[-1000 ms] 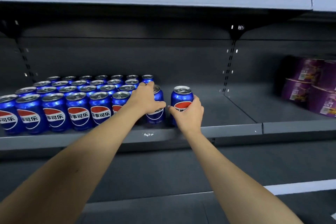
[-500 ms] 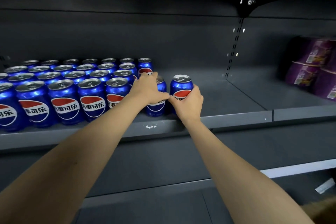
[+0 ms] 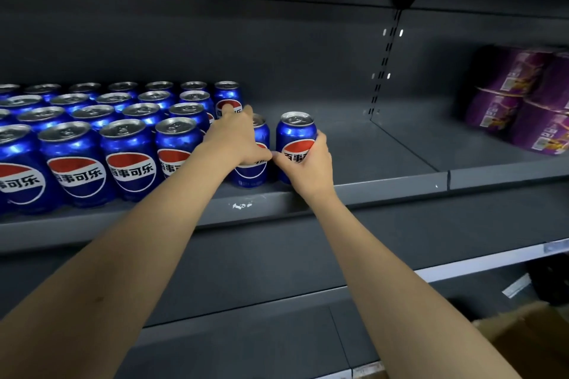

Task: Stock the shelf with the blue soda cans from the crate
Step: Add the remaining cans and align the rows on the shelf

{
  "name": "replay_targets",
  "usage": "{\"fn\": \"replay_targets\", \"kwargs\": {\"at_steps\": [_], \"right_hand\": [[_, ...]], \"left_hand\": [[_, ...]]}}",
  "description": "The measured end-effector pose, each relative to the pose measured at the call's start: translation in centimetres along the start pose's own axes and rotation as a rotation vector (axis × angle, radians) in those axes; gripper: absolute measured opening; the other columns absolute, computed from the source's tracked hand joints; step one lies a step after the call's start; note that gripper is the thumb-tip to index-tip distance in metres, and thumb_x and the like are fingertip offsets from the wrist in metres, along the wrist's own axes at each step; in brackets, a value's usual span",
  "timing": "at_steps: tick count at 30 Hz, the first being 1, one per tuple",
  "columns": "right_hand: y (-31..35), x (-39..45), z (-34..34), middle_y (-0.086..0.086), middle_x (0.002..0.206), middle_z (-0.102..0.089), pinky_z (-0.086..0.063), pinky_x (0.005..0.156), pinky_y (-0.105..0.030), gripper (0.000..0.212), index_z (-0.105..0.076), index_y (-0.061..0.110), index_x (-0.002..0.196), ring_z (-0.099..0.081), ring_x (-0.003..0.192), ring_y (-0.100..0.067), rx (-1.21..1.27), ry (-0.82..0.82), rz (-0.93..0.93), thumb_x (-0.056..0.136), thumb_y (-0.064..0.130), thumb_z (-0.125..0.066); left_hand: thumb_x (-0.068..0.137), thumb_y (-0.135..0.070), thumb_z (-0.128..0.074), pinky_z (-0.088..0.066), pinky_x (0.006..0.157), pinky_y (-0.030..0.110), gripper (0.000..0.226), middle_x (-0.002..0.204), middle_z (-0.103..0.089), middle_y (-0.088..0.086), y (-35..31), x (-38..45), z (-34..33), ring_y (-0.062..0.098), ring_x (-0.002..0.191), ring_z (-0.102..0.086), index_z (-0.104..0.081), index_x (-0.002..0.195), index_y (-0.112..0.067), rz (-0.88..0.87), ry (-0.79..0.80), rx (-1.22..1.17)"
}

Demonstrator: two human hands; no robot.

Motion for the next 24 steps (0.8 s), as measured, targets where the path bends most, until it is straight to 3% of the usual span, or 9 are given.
{"fn": "replay_targets", "kwargs": {"at_steps": [7,11,14,20,24], "right_hand": [[0.1,0.2,0.5,0.003,0.121,-0.056,-0.049,0.093,-0.034,0.085,-0.041,0.018,0.129,-0.056,0.109,-0.017,0.037,0.062,0.021,0.061,0.037,-0.087],[0.0,0.5,0.5,0.001,0.124,-0.053,-0.048,0.091,-0.03,0.095,-0.035,0.018,0.132,-0.055,0.109,-0.017,0.074,0.155,-0.019,0.058,0.041,-0.089],[-0.1,0.9,0.6,0.0,0.126,-0.052,-0.043,0.085,-0.023,0.095,-0.029,0.018,0.135,-0.054,0.108,-0.015,0.112,0.256,-0.034,0.062,0.029,-0.089],[-0.6,2.0,0.4,-0.001,0.122,-0.054,-0.045,0.087,-0.026,0.09,-0.028,0.02,0.132,-0.055,0.107,-0.017,0.093,0.339,-0.039,0.064,0.021,-0.087],[-0.9,2.6,0.3,0.001,0.121,-0.053,-0.042,0.083,-0.022,0.091,-0.028,0.019,0.133,-0.054,0.105,-0.015,0.116,0.349,-0.016,0.065,0.022,-0.087]], "left_hand": [[0.068,-0.04,-0.078,-0.039,0.101,0.044,0.103,0.147,-0.029,0.011,0.2,-1.3,0.3,0.034,0.13,-0.038,-0.015,0.149,-0.027,0.01,-0.084,-0.152],[0.067,-0.04,-0.081,-0.039,0.095,0.039,0.095,0.142,-0.034,0.009,0.8,-2.5,0.3,0.032,0.125,-0.042,-0.023,0.142,-0.027,0.072,-0.173,-0.321],[0.069,-0.041,-0.079,-0.039,0.095,0.039,0.089,0.14,-0.036,0.008,1.0,-2.7,0.2,0.033,0.126,-0.041,-0.027,0.141,-0.03,0.097,-0.182,-0.318],[0.065,-0.031,-0.085,-0.029,0.11,0.039,0.119,0.154,-0.025,0.006,1.1,-3.0,-0.7,0.027,0.14,-0.026,-0.003,0.151,-0.017,0.183,-0.153,-0.433],[0.063,-0.029,-0.086,-0.037,0.106,0.04,0.113,0.147,-0.034,0.013,1.3,-3.9,-2.5,0.029,0.133,-0.037,-0.013,0.148,-0.011,0.278,-0.319,-0.566]]}}
Point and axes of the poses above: each hand's wrist, its own x-axis towards the middle knuckle, its own z-axis out of the back of the hand, y = z × x, the point moved 7 cm from there along x, towards the middle knuckle
